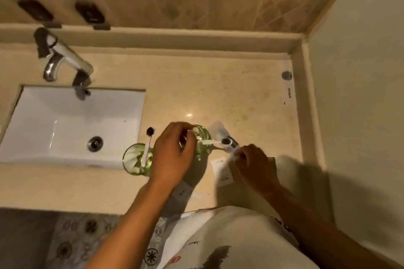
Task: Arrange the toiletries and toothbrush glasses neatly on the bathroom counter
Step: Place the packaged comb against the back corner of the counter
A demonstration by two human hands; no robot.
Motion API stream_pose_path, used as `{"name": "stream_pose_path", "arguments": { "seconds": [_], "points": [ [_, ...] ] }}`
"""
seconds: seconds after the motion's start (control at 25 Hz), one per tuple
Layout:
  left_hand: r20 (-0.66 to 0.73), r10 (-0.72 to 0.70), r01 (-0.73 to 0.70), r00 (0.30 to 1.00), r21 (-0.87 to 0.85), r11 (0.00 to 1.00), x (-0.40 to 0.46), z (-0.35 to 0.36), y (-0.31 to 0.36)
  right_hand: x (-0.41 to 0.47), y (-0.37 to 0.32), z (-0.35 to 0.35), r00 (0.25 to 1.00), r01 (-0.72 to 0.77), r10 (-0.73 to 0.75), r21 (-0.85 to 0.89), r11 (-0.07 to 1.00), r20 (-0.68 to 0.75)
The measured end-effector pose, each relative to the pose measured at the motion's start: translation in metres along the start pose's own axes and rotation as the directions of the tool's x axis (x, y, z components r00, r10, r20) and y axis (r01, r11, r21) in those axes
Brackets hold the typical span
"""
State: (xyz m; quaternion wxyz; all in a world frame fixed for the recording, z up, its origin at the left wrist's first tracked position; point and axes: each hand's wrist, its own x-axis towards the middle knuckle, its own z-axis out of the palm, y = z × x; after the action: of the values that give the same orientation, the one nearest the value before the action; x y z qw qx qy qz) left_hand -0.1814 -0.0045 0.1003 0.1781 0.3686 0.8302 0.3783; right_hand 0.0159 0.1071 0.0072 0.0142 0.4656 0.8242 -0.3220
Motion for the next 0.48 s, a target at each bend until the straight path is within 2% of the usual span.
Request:
{"name": "stream_pose_path", "arguments": {
  "seconds": [0.12, 0.24, 0.32, 0.4, 0.48],
  "points": [
    [-0.034, -0.217, 0.214, 0.976, -0.066, 0.975, -0.063, -0.004, -0.042, -0.023, -0.018, 0.021, 0.977, 0.118, -0.115, -0.005, 0.993, 0.178],
    [0.093, -0.455, 0.462, 0.886, -0.083, 0.883, -0.113, -0.005, -0.091, -0.035, -0.047, 0.042, 0.906, 0.287, -0.287, 0.048, 0.957, 0.311],
    [0.138, -0.542, 0.554, 0.829, -0.071, 0.829, -0.139, -0.007, -0.117, -0.040, -0.063, 0.062, 0.845, 0.402, -0.403, 0.078, 0.912, 0.353],
    [0.137, -0.609, 0.622, 0.781, -0.086, 0.779, -0.154, -0.011, -0.135, -0.037, -0.082, 0.076, 0.794, 0.451, -0.433, 0.066, 0.890, 0.427],
    [0.116, -0.655, 0.665, 0.746, -0.099, 0.740, -0.160, -0.014, -0.145, -0.033, -0.101, 0.086, 0.800, 0.440, -0.396, 0.009, 0.898, 0.451]
  ]
}}
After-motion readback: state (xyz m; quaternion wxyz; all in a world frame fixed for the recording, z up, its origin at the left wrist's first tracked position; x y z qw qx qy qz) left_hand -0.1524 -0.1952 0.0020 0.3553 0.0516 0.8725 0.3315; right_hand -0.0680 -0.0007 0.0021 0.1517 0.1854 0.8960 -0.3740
